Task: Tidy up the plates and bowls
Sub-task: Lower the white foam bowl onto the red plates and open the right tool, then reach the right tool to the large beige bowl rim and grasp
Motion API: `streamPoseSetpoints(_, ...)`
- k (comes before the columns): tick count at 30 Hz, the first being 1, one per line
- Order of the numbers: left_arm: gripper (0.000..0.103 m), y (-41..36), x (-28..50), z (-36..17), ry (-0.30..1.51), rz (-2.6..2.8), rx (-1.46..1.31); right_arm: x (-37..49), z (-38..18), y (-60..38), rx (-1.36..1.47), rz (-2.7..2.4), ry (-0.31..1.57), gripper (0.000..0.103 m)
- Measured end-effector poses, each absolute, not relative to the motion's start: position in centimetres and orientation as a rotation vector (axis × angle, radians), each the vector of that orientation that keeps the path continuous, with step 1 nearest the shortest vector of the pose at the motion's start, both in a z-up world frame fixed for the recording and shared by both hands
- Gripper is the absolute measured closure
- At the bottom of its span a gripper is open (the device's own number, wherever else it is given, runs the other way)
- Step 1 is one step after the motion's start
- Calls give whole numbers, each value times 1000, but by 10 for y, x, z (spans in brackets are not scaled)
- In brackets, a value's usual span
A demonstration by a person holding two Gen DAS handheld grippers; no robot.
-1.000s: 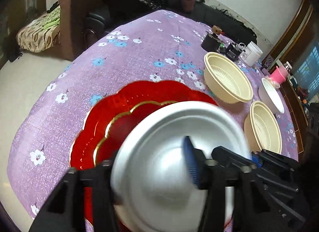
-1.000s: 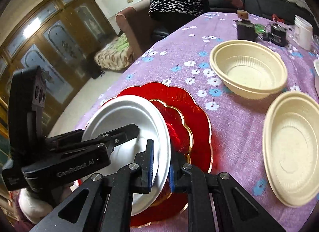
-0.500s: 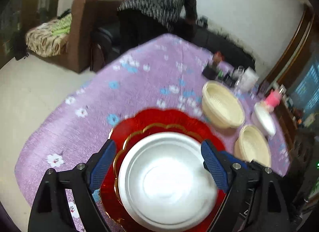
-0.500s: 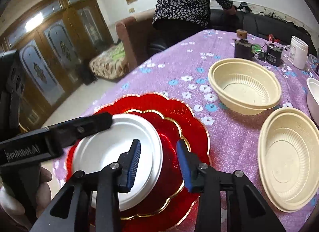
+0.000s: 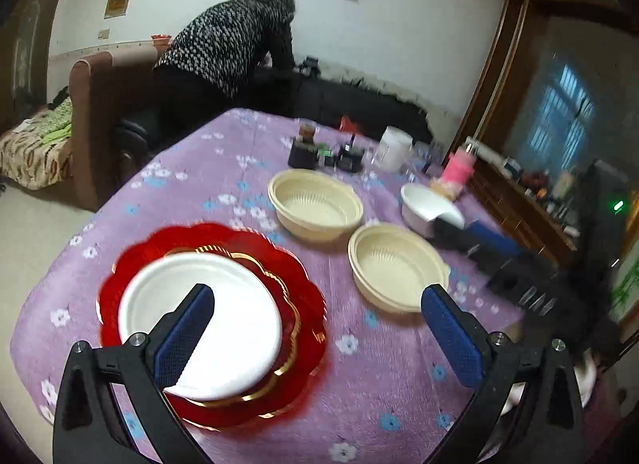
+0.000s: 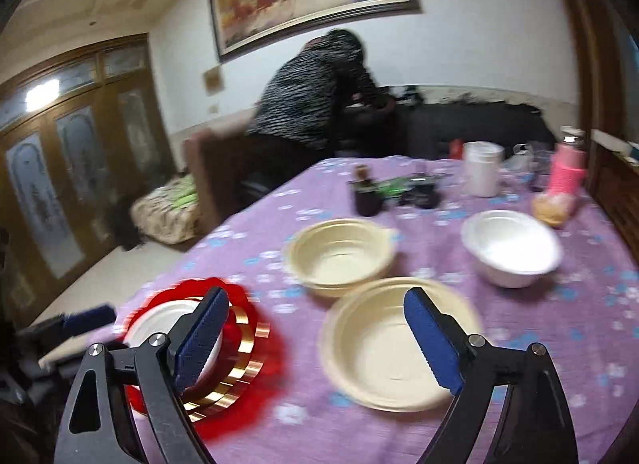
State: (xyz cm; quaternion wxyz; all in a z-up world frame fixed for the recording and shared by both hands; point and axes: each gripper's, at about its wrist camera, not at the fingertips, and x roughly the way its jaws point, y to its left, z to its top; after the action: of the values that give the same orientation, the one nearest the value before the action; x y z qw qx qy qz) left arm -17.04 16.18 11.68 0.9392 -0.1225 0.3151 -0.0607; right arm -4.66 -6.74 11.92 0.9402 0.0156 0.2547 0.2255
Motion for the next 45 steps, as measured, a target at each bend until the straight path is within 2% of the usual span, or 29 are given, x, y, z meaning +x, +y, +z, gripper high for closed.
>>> streamPoseSetpoints(7,0,130,-156,104,721,-142,-227,-18,97,-155,163,271,646,11)
streamPoseSetpoints(8,0,127,-155,101,732,-141,-227,-12,91,-166,194,264,674,13)
streamPoseSetpoints(10,0,120,-152,97,752,-133,-225,-5,79,-178,238,260,722,28)
streamPoseSetpoints(12,0,114,-147,91,772,-127,-229,5,67,-183,268,267,780,38)
streamPoseSetpoints(18,0,109,-140,86,806,-152,-278,34,30,-168,350,316,929,40)
streamPoseSetpoints(20,0,109,-132,83,848,-169,-302,39,18,-160,383,346,981,59)
streamPoseSetpoints(21,0,108,-129,80,873,-179,-309,43,12,-160,404,374,1004,77)
streamPoseSetpoints(22,0,107,-128,78,885,-191,-318,44,9,-161,428,397,1021,83)
streamPoseSetpoints(25,0,105,-123,67,954,-207,-350,41,9,-168,433,400,1025,90)
streamPoseSetpoints(34,0,70,-108,70,944,-247,-256,14,29,-215,322,361,1111,91)
streamPoseSetpoints(38,2,48,-86,67,949,-252,-206,6,37,-225,289,344,1075,88)
streamPoseSetpoints(39,11,45,-80,65,957,-248,-205,4,38,-227,287,338,1066,85)
streamPoseSetpoints(40,25,42,-73,61,972,-251,-210,1,39,-230,291,332,1057,83)
streamPoseSetpoints(42,42,36,-60,50,1024,-278,-231,0,40,-232,294,330,1049,81)
streamPoseSetpoints(45,43,30,-47,33,1082,-275,-238,-6,39,-232,273,324,1043,81)
